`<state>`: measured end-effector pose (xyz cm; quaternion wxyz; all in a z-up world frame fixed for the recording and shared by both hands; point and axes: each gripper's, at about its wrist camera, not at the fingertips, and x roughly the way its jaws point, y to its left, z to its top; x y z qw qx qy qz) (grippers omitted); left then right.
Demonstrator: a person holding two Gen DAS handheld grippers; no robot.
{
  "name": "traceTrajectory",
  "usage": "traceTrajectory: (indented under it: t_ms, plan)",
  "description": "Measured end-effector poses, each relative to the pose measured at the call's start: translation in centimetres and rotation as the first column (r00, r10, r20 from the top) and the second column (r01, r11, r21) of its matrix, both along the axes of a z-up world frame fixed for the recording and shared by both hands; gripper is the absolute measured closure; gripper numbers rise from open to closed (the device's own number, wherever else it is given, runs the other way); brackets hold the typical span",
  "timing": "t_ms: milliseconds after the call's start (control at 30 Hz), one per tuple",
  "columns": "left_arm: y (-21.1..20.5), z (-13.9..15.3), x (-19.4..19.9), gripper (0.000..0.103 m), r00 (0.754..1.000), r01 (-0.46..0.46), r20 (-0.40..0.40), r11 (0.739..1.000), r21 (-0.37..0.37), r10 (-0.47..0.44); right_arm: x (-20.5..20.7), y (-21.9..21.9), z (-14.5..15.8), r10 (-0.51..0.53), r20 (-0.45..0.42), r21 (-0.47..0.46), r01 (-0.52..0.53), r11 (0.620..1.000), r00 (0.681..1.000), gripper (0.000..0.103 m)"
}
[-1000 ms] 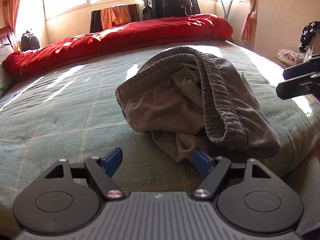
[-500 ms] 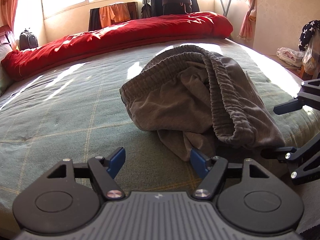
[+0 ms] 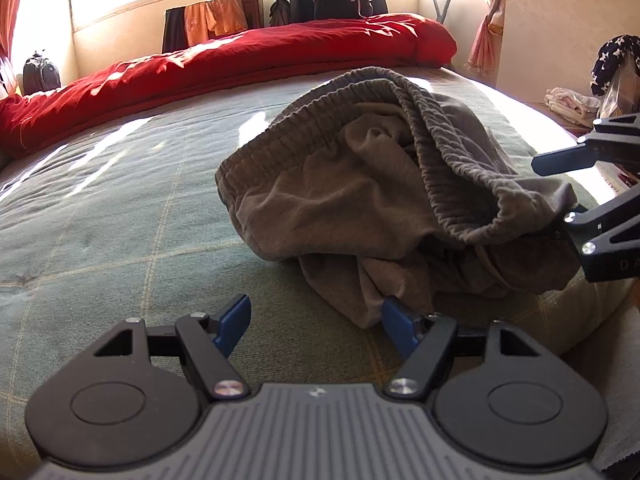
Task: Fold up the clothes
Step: 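Move both grippers toward the sweatpants waistband, positioning around the bundle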
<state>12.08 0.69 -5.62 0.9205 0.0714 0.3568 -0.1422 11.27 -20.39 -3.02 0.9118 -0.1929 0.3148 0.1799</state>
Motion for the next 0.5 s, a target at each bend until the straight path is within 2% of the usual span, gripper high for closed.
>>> traceTrajectory:
  t_ms: [67, 100, 133, 167, 200, 233, 367, 500]
  plan:
    - [0.1, 0.0, 0.2, 0.030, 1.000, 0.000, -0.003, 1.000, -0.008, 0.000, 0.1, 0.7, -0.3, 0.013, 0.031, -0.028, -0.012, 1.000, 0.999, 0.036]
    - [0.3, 0.0, 0.3, 0.030, 1.000, 0.000, -0.005, 1.000, -0.010, 0.000, 0.0, 1.0, -0.3, 0.029, 0.043, -0.037, -0.027, 0.999, 0.999, 0.040]
    - [0.5, -0.1, 0.3, 0.030, 1.000, 0.000, -0.004, 1.000, -0.013, 0.000, -0.1, 1.1, -0.2, 0.042, 0.052, -0.044, -0.040, 0.998, 0.998, 0.052]
    - [0.6, -0.1, 0.4, 0.030, 1.000, 0.000, -0.003, 1.000, -0.016, 0.000, 0.0, 1.0, 0.1, 0.046, 0.053, -0.042, -0.044, 0.998, 0.998, 0.060]
    - [0.8, -0.1, 0.5, 0.030, 1.000, -0.001, -0.002, 1.000, -0.018, 0.001, 0.0, 0.9, 0.4, 0.050, 0.055, -0.039, -0.048, 0.998, 0.997, 0.077]
    - [1.0, -0.1, 0.6, 0.032, 1.000, -0.001, -0.002, 1.000, -0.021, 0.001, 0.2, 0.5, 0.8, 0.046, 0.050, -0.024, -0.045, 0.999, 0.998, 0.085]
    - [1.7, -0.1, 1.2, 0.035, 1.000, -0.005, 0.000, 1.000, -0.030, 0.005, 0.6, -1.7, 2.4, 0.016, 0.043, 0.016, -0.016, 1.000, 0.999, 0.086]
    - [2.8, 0.6, 2.8, 0.036, 1.000, 0.001, 0.004, 0.996, -0.090, 0.000, 1.2, -4.1, 2.7, -0.038, 0.025, 0.029, 0.037, 0.999, 0.999, 0.087]
